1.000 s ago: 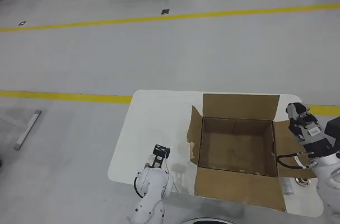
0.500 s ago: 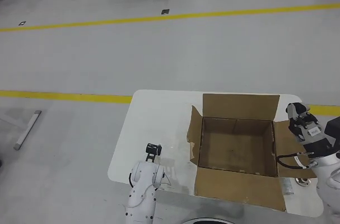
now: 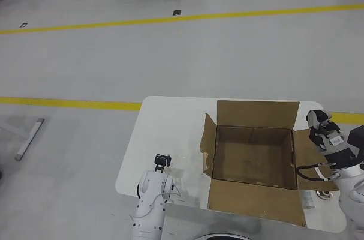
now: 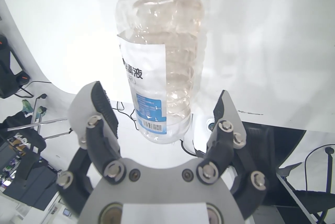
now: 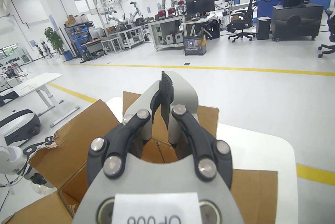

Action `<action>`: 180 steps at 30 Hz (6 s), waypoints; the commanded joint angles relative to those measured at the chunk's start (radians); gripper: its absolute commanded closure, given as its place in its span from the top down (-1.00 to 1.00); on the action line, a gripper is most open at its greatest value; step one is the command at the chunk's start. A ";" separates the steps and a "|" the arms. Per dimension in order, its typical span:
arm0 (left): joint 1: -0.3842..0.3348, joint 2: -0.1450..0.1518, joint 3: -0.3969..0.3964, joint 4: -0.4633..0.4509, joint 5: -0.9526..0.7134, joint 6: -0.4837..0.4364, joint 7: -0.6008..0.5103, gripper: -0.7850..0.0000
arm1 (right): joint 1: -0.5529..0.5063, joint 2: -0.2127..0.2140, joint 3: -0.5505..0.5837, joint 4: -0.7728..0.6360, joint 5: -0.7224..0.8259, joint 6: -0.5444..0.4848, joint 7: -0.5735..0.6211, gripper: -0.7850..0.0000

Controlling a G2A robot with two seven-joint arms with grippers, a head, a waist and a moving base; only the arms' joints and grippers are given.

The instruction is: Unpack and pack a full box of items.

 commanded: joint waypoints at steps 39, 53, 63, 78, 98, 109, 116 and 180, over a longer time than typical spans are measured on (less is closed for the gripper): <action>0.147 0.011 0.109 -0.587 -0.113 -0.036 -0.115 -1.00 | 0.027 0.025 0.258 0.024 0.306 -0.063 0.367 1.00; 0.133 0.015 0.146 -0.620 -0.112 -0.007 -0.104 -1.00 | -0.028 0.034 0.324 0.198 0.621 -0.028 0.634 1.00; 0.129 0.017 0.151 -0.609 -0.097 0.034 -0.105 -1.00 | 0.006 0.039 0.265 0.322 0.677 -0.095 0.697 -0.76; 0.129 0.017 0.151 -0.609 -0.097 0.034 -0.105 -1.00 | 0.058 0.039 0.164 0.407 0.776 -0.125 0.715 -1.00; -0.049 0.008 0.149 -0.752 -0.243 0.116 -0.128 -1.00 | 0.083 0.021 -0.019 0.328 0.752 -0.024 0.601 -1.00; -0.145 -0.006 0.269 -0.716 -0.337 0.149 -0.147 -1.00 | 0.068 0.018 -0.051 0.294 0.719 -0.005 0.567 -1.00; -0.148 -0.009 0.281 -0.706 -0.351 0.165 -0.145 -1.00 | 0.058 0.019 -0.053 0.274 0.707 -0.004 0.562 -1.00; -0.141 -0.043 0.384 -0.166 -0.878 0.363 0.067 -1.00 | 0.036 0.025 -0.061 0.208 0.784 0.000 0.578 -1.00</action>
